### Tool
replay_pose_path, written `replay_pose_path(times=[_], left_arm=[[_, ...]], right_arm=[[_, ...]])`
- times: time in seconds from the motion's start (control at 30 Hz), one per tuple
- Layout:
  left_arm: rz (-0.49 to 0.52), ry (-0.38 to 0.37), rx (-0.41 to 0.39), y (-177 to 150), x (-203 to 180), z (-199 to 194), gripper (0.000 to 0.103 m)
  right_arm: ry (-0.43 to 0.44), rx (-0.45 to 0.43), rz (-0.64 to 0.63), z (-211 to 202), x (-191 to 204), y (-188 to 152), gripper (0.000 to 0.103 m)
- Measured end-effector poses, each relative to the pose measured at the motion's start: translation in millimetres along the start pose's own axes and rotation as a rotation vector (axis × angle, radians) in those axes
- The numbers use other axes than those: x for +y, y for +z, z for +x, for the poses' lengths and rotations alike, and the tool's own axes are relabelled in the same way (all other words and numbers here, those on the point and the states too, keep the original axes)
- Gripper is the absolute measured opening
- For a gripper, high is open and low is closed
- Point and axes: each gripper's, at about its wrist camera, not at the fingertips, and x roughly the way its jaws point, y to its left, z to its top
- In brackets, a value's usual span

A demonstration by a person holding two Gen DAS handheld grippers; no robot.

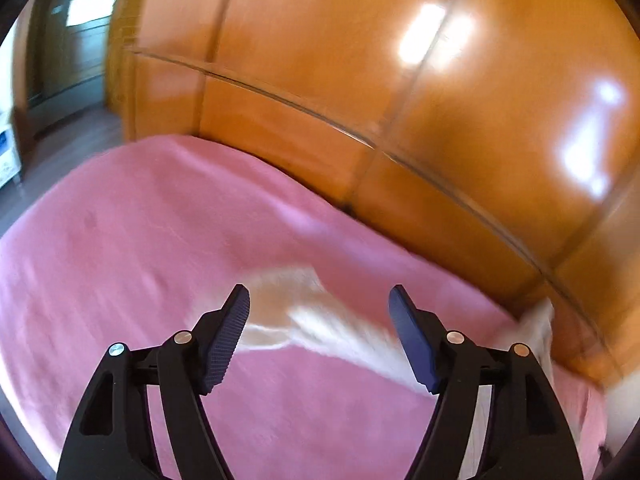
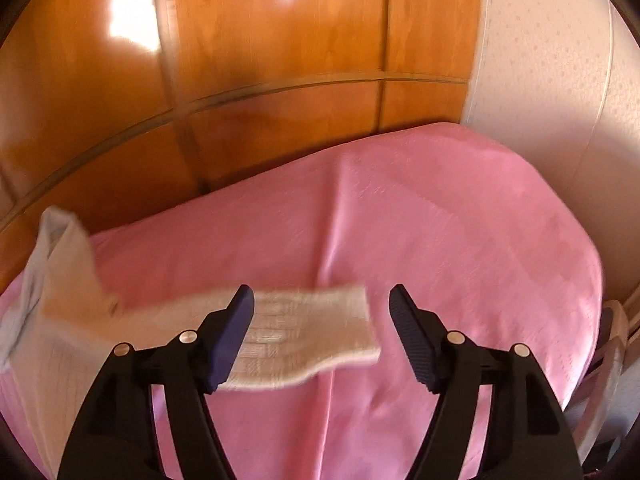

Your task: Fold small clothes

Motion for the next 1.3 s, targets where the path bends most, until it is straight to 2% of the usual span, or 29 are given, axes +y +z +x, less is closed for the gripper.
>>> replay_pose_path(times=[0.07, 0.1, 0.13, 0.23, 0.33, 0.4, 0.47, 0.5, 0.57, 0.6, 0.63, 0.67, 0.73, 0.83, 1.0, 1.07, 1.2, 1.3], left_arm=[[0.02, -0.125, 0.078, -36, -13, -1, 0.068], [0.034, -0.2, 0.139, -59, -21, -1, 0.06], [0.044, -0.253, 0.191, -76, -29, 0, 0.055], [0.076, -0.407, 0.341, -140, -65, 0, 0.054], [0.099, -0.505, 0.462, -195, -95, 4, 0.054], [0.089, -0.531, 0.517, -222, -110, 7, 0.054], [0.029, -0.562, 0.587, -247, -123, 10, 0.054], [0.009, -0.564, 0.584, -250, -124, 14, 0.054], [0.009, -0.566, 0.553, -255, -137, 13, 0.054], [-0.005, -0.592, 0.565, -257, -143, 14, 0.045], [-0.015, -0.601, 0.577, -258, -150, 17, 0.019], [-0.009, -0.601, 0.588, -259, -154, 24, 0.011], [0.004, -0.592, 0.56, -252, -153, 22, 0.009], [0.009, -0.619, 0.503, -229, -144, 7, 0.008], [0.063, -0.635, 0.375, -170, -100, -54, 0.007], [0.076, -0.623, 0.355, -156, -82, -74, 0.007], [0.099, -0.542, 0.379, -152, -43, -97, 0.007], [0.106, -0.446, 0.432, -173, -16, -97, 0.007]], right_arm=[[0.086, 0.016, 0.003, -2, 15, -12, 0.071], [0.151, 0.033, 0.0, -8, 19, -25, 0.071], [0.256, 0.075, -0.004, -15, 25, -44, 0.071], [0.499, 0.209, -0.001, -26, 47, -92, 0.071], [0.667, 0.344, 0.002, -25, 74, -135, 0.067], [0.719, 0.399, 0.015, -21, 86, -155, 0.061], [0.77, 0.443, 0.051, -15, 96, -170, 0.049], [0.782, 0.445, 0.056, -11, 98, -169, 0.045], [0.799, 0.432, 0.06, -13, 105, -171, 0.021], [0.799, 0.422, 0.058, -17, 109, -170, 0.016], [0.795, 0.411, 0.049, -23, 114, -173, 0.01], [0.784, 0.391, 0.031, -27, 116, -171, 0.007], [0.764, 0.344, -0.012, -35, 122, -158, 0.006], [0.754, 0.269, -0.061, -59, 115, -144, 0.006], [0.764, 0.156, -0.096, -110, 94, -123, 0.005], [0.762, 0.138, -0.119, -126, 88, -124, 0.005], [0.718, 0.192, -0.167, -135, 71, -155, 0.005], [0.677, 0.318, -0.128, -115, 55, -193, 0.005]])
